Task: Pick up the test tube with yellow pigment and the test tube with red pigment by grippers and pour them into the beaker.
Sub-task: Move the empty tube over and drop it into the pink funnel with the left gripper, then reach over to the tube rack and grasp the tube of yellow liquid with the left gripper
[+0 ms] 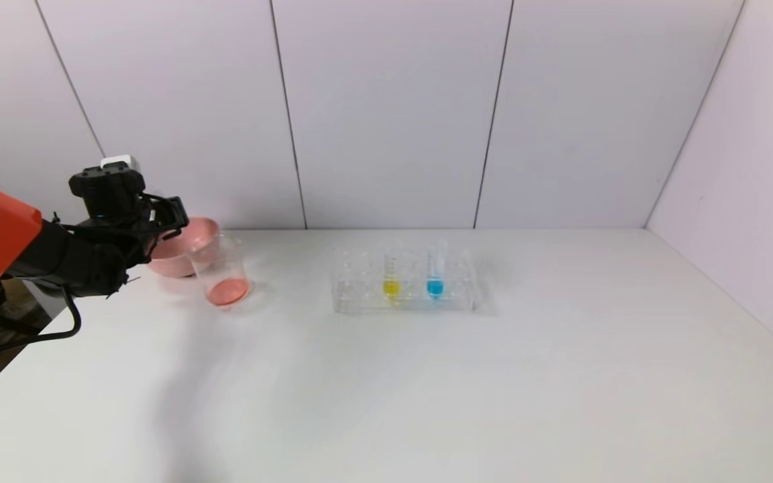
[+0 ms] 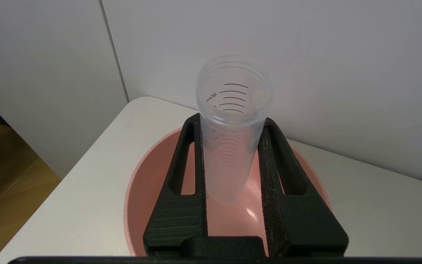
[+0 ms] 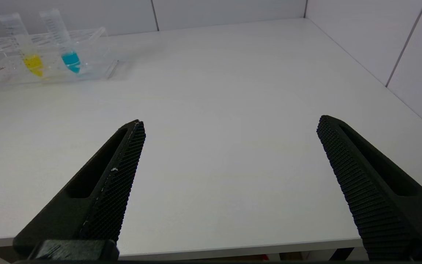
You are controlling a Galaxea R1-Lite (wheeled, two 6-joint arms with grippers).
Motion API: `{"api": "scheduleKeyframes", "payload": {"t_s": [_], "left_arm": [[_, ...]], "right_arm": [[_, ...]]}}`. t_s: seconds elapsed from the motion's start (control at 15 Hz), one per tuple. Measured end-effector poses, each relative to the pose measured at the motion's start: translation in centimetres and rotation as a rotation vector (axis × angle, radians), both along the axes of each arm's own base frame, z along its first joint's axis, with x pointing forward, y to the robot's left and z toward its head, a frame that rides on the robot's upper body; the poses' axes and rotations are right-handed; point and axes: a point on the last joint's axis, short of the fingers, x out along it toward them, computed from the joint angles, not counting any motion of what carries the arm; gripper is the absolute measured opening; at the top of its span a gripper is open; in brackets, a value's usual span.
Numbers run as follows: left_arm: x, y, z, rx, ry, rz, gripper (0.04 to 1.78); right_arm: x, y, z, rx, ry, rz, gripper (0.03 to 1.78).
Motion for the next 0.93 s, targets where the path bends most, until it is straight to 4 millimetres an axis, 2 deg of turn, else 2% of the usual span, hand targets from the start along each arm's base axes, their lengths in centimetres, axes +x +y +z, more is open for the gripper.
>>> {"api": "scheduleKeyframes", "payload": {"t_s": [0.2,0.33,0.47,0.67,0.8,0.93], "left_arm": [[0.9,0.0,-0.9,0.001,0.000,0.001,0.47],[1.1,0.1,-1.2,0.000,0.003,0.000,0.59],[1.1,-0.1,-1.3,0.001,0.003,-0.003,0.82],[1.0,-0.1,-0.9,0.007,-0.004,-0.003,1.32],[0.7,-0.2,0.2,0.010,-0.023,-0.007,1.56],[-0.1,-0.2,2.2,0.013,-0.057,-0.008,1.71]], "right_arm": [[0.0,0.0,0.0,0.000,0.000,0.000,1.71],[0.0,0.0,0.0,0.000,0.000,0.000,1.71],[0.0,0.0,0.0,0.000,0.000,0.000,1.71],[0.0,0.0,0.0,0.000,0.000,0.000,1.71],[0.0,0.0,0.0,0.000,0.000,0.000,1.71],[0.0,0.0,0.0,0.000,0.000,0.000,1.71]]}}
